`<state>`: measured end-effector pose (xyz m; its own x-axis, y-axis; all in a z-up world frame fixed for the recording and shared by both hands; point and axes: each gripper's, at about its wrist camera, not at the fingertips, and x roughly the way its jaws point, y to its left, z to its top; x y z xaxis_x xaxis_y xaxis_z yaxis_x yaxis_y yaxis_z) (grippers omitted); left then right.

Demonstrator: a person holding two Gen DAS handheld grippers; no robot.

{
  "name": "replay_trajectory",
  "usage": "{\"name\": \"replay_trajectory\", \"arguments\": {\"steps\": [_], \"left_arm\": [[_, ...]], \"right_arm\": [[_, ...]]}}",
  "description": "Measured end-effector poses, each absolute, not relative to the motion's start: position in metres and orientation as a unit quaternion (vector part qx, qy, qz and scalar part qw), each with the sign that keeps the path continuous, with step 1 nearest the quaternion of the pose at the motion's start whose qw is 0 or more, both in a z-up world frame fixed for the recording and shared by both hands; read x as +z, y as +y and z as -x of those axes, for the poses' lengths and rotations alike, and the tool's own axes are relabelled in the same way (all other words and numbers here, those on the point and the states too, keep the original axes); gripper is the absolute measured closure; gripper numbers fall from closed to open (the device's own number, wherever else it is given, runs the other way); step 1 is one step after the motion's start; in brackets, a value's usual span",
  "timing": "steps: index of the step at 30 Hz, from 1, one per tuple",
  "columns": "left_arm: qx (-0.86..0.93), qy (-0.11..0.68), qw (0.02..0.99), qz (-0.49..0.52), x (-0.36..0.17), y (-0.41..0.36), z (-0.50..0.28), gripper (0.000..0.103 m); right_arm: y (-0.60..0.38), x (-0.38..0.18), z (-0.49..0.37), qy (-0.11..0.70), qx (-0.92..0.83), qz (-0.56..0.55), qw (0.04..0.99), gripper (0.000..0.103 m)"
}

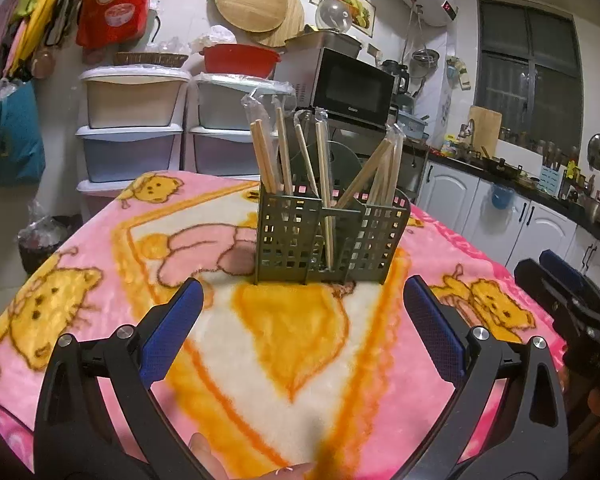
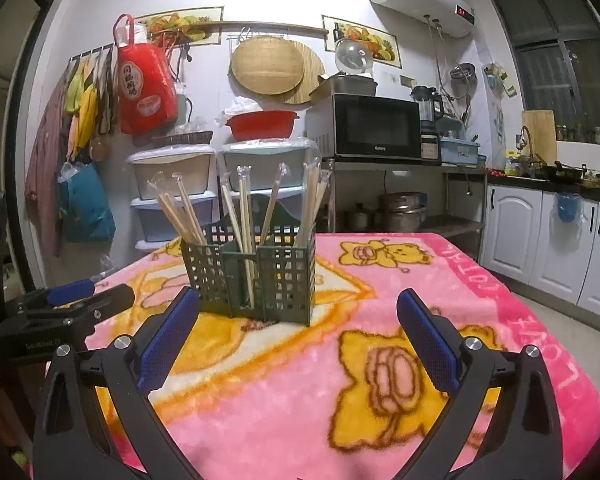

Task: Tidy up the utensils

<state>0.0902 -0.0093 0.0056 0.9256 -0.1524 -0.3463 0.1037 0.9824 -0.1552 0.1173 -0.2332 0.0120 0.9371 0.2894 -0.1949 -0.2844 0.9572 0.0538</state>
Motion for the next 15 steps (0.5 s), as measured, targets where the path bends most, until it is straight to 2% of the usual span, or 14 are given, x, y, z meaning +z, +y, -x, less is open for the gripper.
{"name": "replay_trajectory", "arguments": {"steps": [15], "left_arm": [[-0.064,0.184,0.978,0.068,0.0052,-0.0090,-0.0909,0.011]], "right_arm": [[-0.2332,0.0091,-0.1170,0.102,0.145,-0.015,0.984,0.007]]}}
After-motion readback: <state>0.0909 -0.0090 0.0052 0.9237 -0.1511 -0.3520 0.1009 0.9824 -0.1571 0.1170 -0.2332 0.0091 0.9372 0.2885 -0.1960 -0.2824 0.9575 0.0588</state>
